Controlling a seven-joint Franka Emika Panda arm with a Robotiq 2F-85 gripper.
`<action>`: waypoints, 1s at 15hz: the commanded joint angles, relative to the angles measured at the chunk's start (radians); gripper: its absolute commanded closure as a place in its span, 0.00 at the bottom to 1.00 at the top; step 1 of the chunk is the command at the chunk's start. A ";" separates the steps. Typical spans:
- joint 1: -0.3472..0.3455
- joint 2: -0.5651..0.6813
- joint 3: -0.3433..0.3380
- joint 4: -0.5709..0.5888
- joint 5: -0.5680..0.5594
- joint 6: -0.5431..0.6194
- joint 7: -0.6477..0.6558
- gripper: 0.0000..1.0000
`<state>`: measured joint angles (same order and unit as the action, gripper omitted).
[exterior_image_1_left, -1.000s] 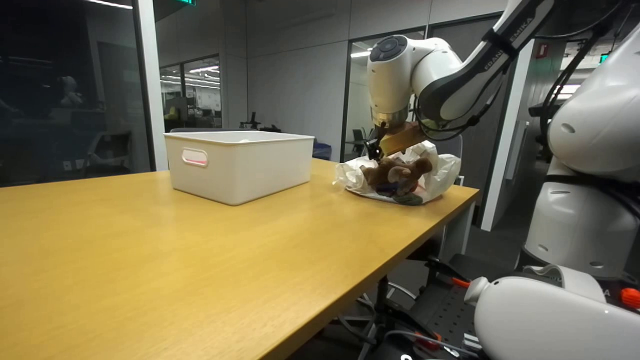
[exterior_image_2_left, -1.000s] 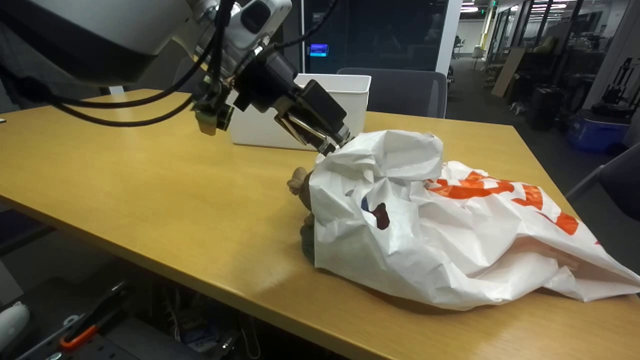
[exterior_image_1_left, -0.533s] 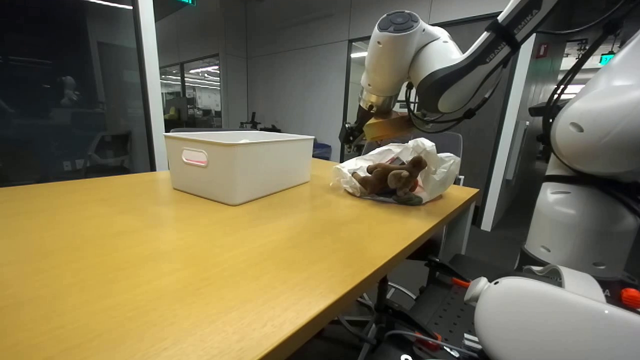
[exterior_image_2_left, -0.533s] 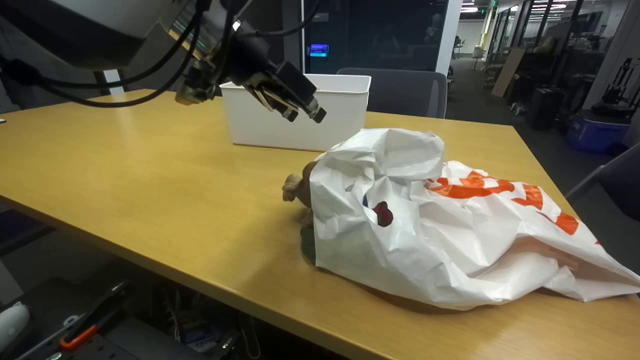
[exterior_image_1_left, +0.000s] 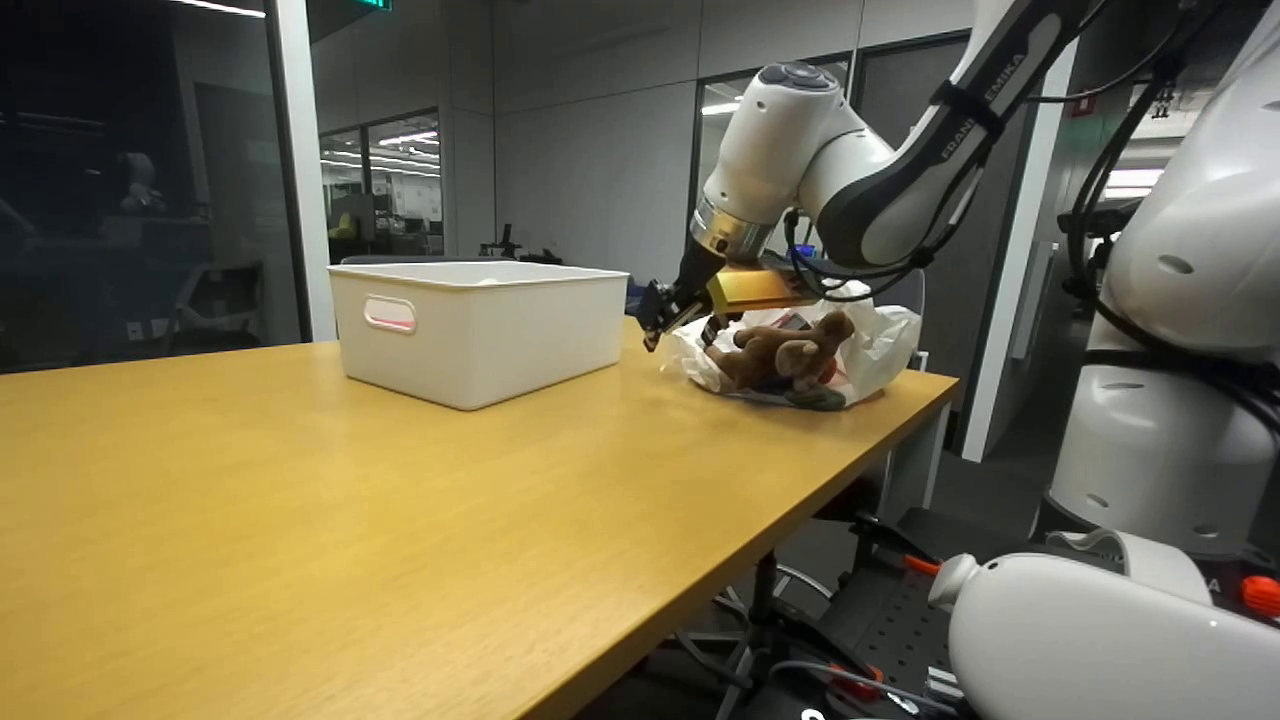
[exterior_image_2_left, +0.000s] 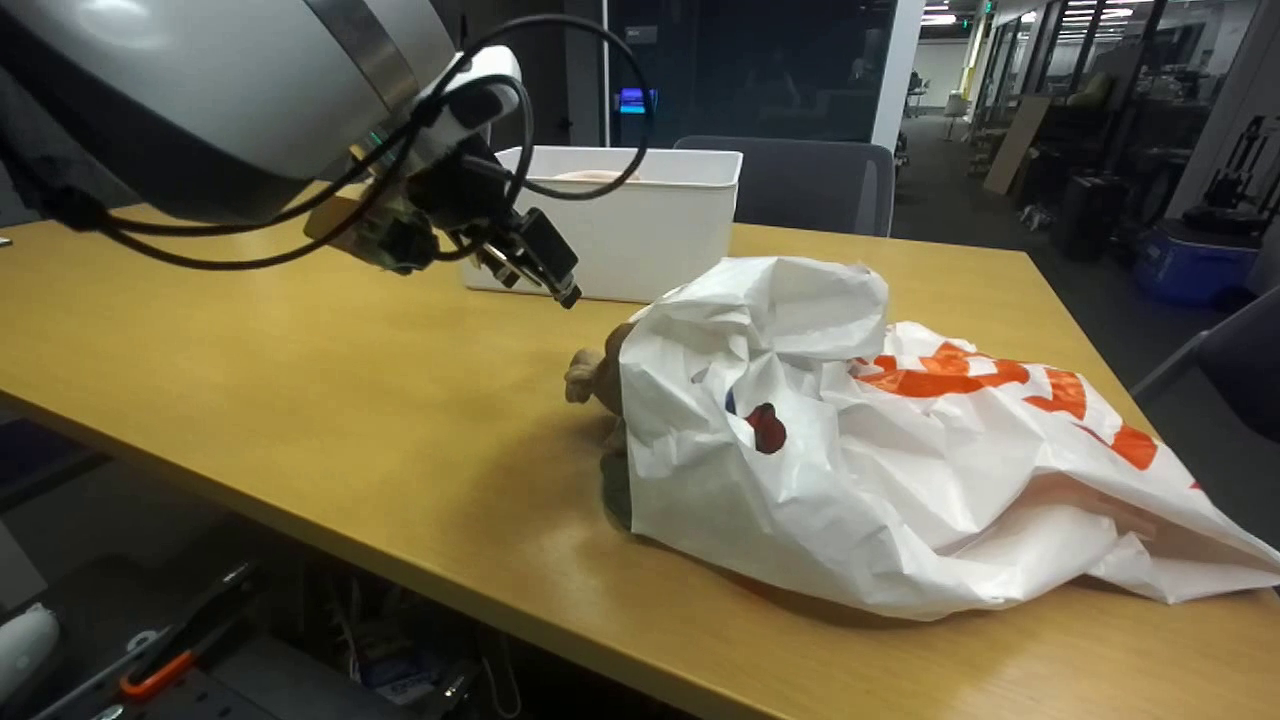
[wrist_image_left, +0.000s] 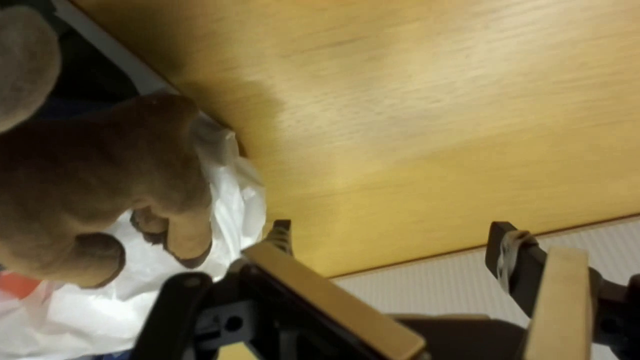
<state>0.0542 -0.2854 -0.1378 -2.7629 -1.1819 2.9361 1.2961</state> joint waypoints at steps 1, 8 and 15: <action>0.012 0.093 -0.032 0.046 0.055 0.011 -0.094 0.00; 0.003 0.110 0.002 0.114 -0.001 -0.139 -0.115 0.00; 0.001 0.173 0.014 0.175 -0.045 -0.228 -0.116 0.00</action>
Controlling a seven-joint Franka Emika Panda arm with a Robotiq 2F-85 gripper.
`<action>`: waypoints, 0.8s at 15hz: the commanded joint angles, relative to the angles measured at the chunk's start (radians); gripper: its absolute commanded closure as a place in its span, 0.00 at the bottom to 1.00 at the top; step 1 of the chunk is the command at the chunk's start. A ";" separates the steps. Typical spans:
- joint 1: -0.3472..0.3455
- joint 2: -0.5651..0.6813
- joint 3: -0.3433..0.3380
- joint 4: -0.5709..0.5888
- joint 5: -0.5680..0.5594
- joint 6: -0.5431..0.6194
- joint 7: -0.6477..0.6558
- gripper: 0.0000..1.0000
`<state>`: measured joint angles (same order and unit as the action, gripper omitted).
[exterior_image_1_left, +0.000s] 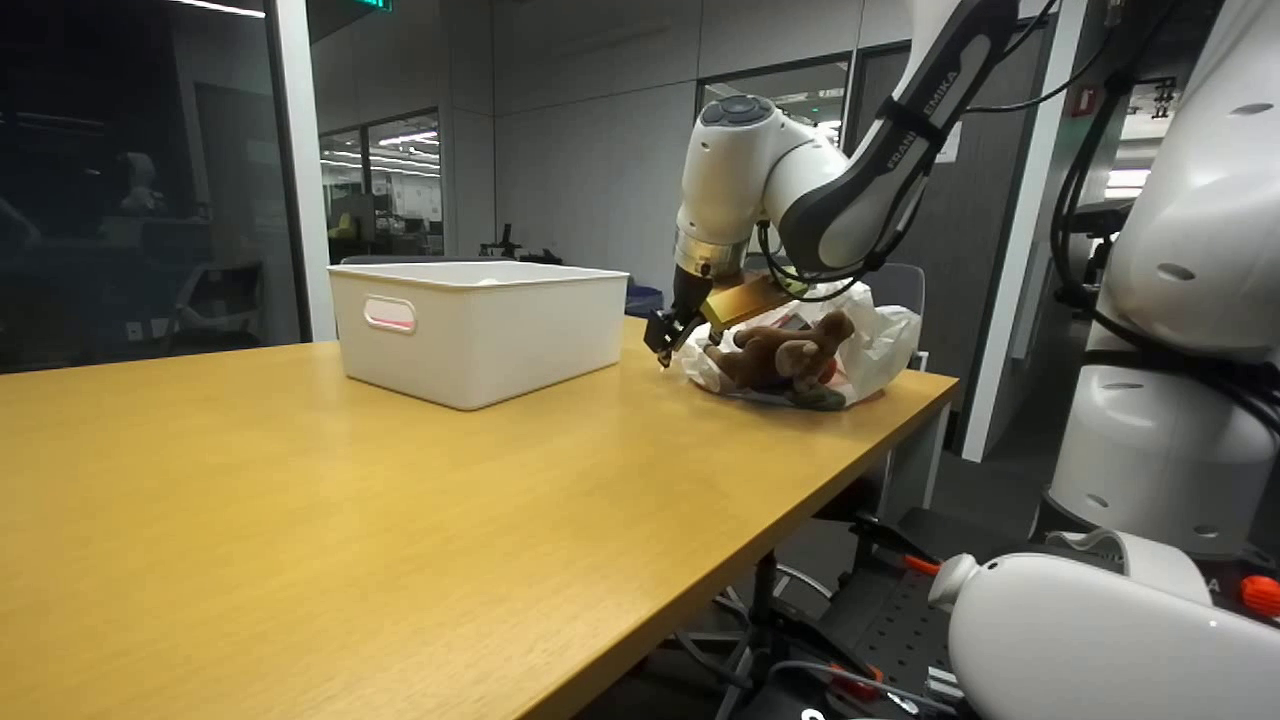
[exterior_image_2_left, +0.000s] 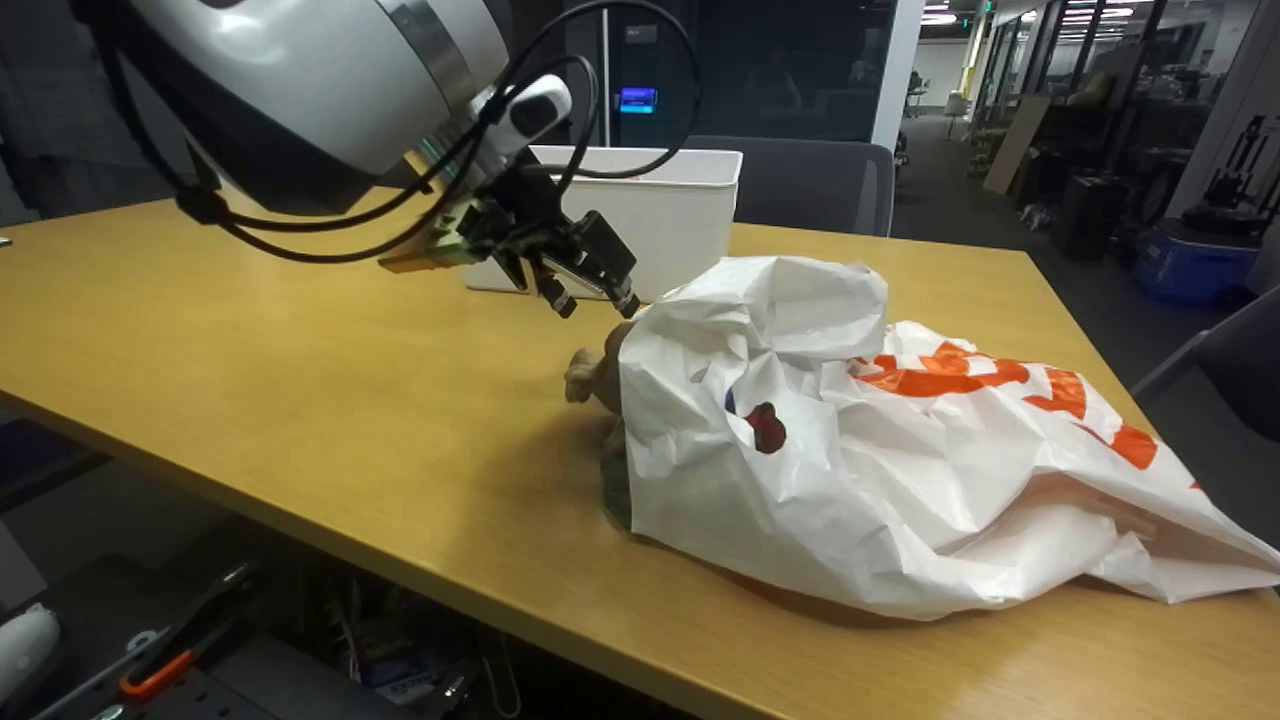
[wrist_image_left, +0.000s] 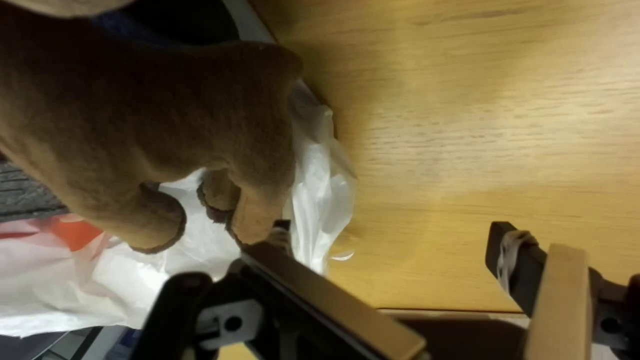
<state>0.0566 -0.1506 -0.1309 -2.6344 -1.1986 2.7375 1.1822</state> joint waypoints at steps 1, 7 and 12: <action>-0.002 0.047 0.006 0.055 -0.033 -0.035 -0.002 0.00; -0.009 0.115 -0.009 0.111 -0.033 -0.024 -0.001 0.00; -0.024 0.168 -0.029 0.133 -0.029 -0.014 -0.005 0.08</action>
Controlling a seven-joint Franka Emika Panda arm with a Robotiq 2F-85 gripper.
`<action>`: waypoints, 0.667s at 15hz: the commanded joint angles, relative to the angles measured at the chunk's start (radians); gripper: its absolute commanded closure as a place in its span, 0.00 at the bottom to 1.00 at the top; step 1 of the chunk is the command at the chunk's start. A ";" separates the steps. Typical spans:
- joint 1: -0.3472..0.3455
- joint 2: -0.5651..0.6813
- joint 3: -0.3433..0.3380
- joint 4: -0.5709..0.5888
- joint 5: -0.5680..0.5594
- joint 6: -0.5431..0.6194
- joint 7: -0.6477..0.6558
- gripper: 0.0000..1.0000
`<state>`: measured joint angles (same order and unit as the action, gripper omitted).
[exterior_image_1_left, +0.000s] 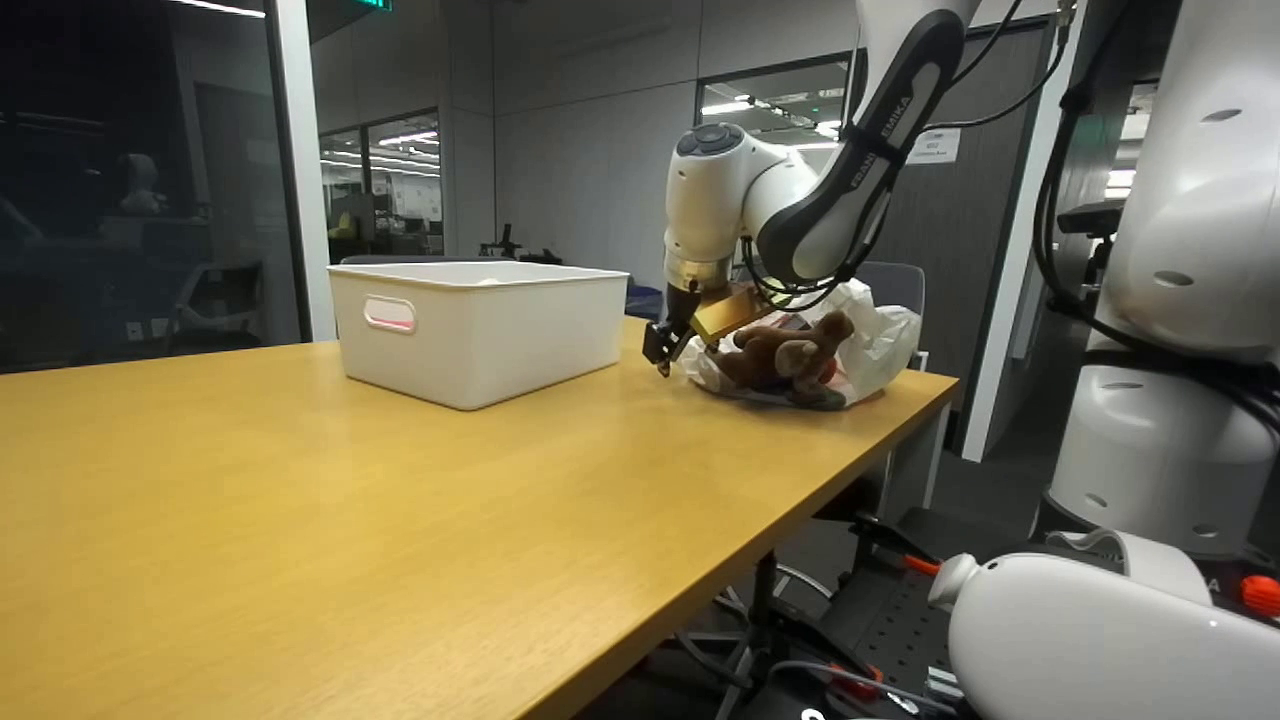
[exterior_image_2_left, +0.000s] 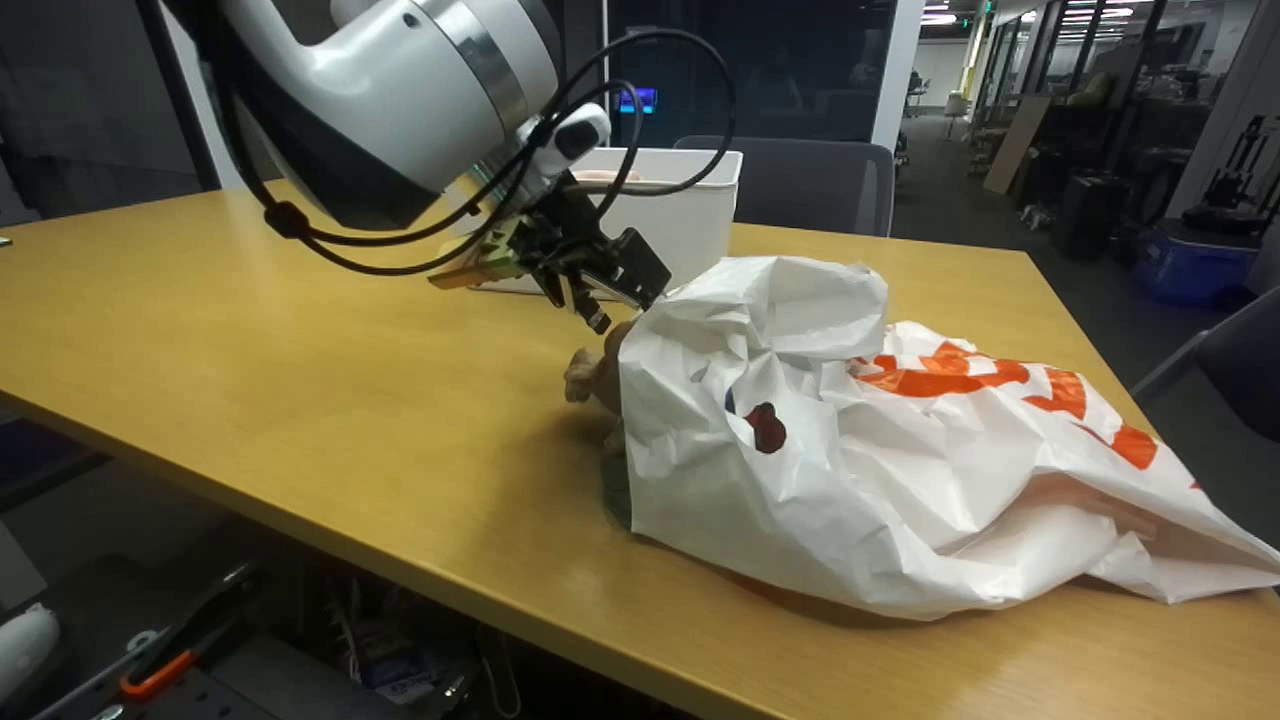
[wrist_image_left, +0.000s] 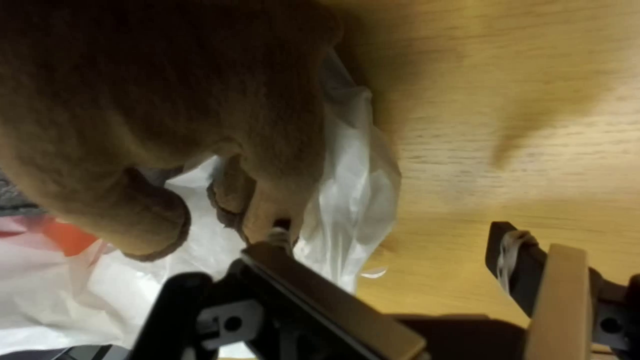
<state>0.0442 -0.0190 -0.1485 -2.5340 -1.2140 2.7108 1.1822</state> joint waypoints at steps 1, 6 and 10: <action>-0.013 0.044 -0.014 0.034 -0.012 0.015 -0.007 0.26; -0.008 0.033 -0.015 0.023 -0.012 0.023 -0.003 0.64; -0.007 0.005 -0.014 0.000 -0.014 0.030 0.003 0.95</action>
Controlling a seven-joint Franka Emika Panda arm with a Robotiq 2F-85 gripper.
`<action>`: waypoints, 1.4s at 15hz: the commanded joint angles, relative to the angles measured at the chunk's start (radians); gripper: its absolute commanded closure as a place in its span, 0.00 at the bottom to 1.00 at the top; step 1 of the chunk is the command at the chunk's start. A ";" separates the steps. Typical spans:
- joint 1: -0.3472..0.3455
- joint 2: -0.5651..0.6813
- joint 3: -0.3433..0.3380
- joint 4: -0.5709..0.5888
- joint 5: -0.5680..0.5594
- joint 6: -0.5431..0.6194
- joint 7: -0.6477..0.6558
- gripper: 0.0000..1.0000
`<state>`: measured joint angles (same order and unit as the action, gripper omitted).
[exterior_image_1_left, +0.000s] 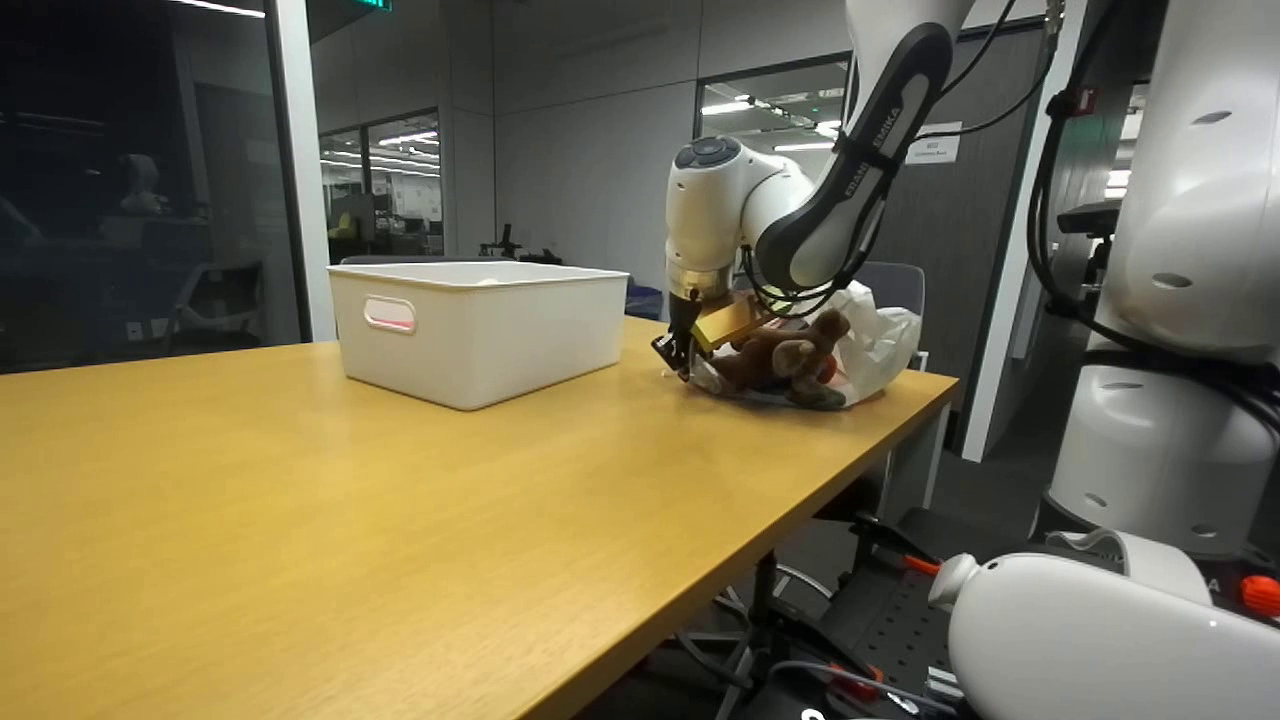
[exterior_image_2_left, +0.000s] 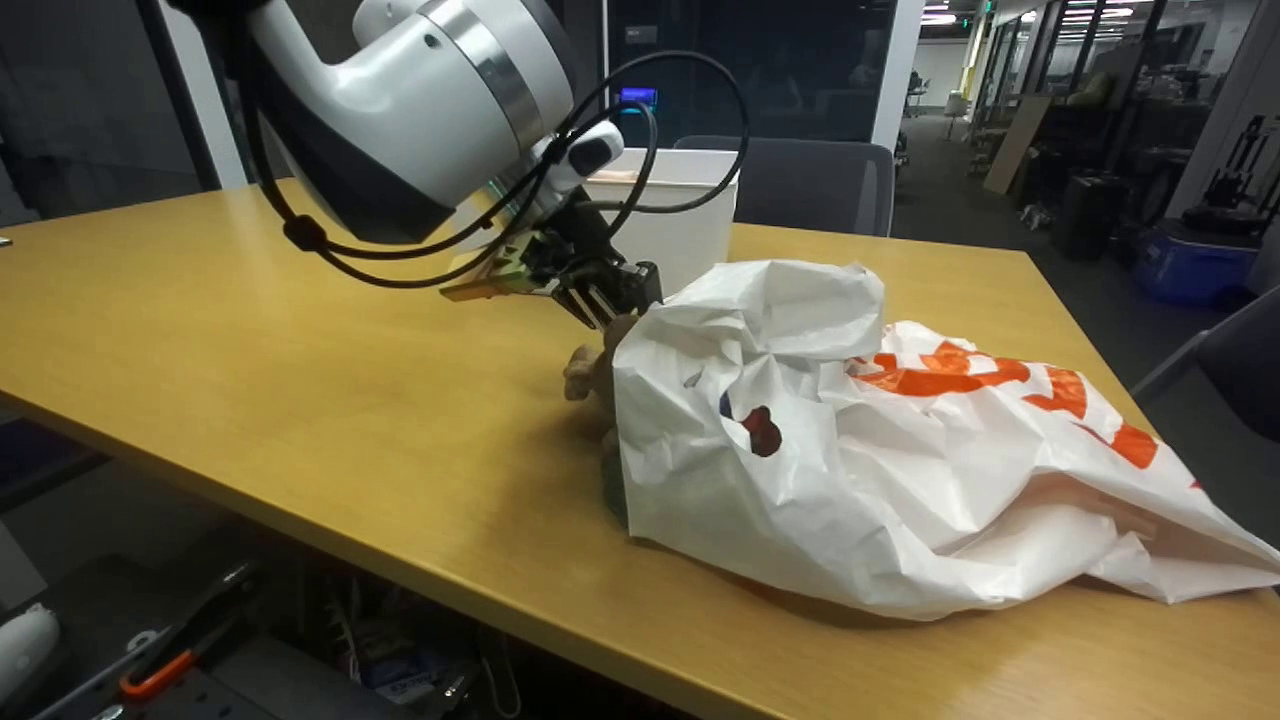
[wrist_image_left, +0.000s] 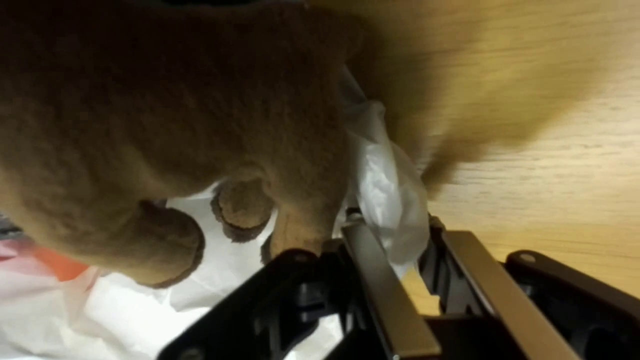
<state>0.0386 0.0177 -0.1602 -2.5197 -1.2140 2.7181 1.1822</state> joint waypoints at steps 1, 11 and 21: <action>-0.002 -0.047 -0.002 -0.029 0.004 0.033 -0.005 1.00; 0.069 -0.182 -0.009 -0.271 0.407 0.452 -0.298 1.00; 0.228 -0.457 0.014 -0.256 0.218 0.338 -0.046 1.00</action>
<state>0.2569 -0.2534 -0.1628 -2.7399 -0.9371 3.1592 1.0636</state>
